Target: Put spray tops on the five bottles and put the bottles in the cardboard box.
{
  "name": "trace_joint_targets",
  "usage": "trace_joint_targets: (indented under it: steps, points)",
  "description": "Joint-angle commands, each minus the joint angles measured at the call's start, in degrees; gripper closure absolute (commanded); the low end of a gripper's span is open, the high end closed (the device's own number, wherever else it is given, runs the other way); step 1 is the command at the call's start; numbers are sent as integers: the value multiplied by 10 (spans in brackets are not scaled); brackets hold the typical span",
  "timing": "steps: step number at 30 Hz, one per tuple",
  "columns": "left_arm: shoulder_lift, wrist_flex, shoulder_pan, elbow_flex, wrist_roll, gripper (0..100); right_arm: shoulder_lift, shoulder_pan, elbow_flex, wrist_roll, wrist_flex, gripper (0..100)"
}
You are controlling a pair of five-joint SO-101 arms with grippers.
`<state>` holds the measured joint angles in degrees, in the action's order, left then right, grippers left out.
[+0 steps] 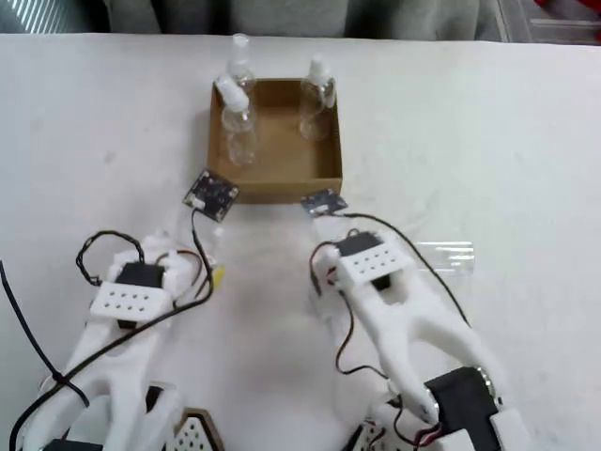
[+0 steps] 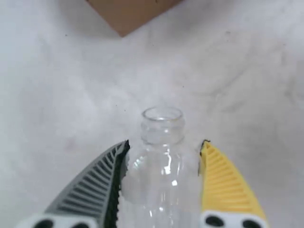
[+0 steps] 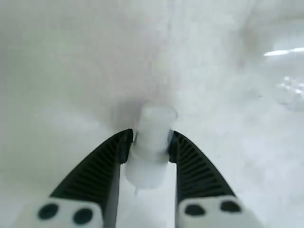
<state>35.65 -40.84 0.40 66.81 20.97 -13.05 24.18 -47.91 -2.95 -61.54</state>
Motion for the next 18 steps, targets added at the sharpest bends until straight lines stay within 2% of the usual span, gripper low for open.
trace_joint_targets:
  steps: [1, 9, 14, 18]
  points:
    - [12, 11, 8, -1, 6, 890, -6, -50, 24, -106, -7, 982]
    - [12, 11, 8, 2, 6, 890, 0, -27, 47, -172, 4, 971]
    - [12, 11, 7, 2, 6, 891, 0, -32, 47, -172, 4, 856]
    - [12, 11, 6, 2, 6, 891, -6, -32, 49, -172, 1, 850]
